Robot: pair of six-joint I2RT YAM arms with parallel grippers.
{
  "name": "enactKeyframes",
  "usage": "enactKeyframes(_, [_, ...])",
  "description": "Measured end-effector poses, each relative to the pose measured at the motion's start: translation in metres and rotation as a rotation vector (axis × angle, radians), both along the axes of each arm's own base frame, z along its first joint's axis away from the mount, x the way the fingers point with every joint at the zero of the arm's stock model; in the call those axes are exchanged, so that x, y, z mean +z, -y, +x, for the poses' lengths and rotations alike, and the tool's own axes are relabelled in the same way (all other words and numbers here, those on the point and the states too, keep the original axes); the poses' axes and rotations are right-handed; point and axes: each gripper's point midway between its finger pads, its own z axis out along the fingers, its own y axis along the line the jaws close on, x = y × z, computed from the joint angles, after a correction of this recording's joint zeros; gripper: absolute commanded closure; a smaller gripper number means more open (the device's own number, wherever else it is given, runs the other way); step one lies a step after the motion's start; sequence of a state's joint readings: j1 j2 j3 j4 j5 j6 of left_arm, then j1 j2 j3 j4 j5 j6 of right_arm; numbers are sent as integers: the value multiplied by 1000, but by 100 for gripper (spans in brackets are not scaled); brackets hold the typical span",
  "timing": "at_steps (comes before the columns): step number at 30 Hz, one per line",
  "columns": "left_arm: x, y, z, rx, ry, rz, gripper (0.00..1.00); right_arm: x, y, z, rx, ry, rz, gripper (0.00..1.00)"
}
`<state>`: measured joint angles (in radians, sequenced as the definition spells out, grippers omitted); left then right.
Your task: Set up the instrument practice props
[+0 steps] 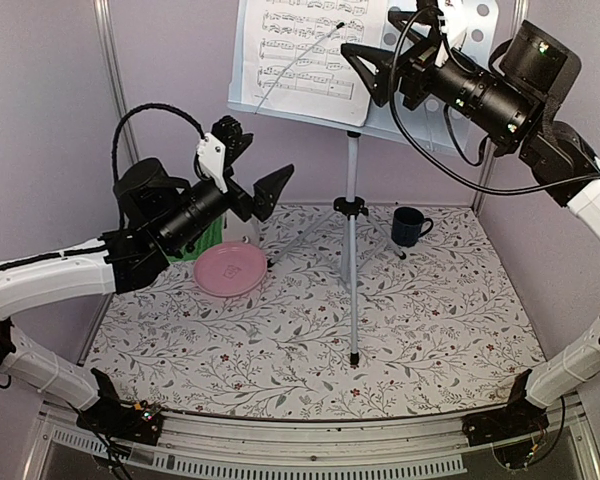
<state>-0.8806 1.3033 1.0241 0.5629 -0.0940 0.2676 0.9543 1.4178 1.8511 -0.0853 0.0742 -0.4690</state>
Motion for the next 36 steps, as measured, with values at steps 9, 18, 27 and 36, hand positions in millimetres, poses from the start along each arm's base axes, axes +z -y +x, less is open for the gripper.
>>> enactKeyframes(9, [-11, -13, -10, -28, -36, -24, 6, -18, 10, -8, 20, -71, -15, 1])
enactKeyframes(18, [-56, -44, 18, 9, -180, -67, 8, -82, -20, -15, 161, -203, -154, 1])
enactKeyframes(27, [-79, -100, 62, 105, -326, -180, 9, -166, -44, -23, 281, -372, -296, 1])
enactKeyframes(36, [-140, -201, 127, 399, -614, -336, 6, -224, -56, -29, 345, -493, -353, 1])
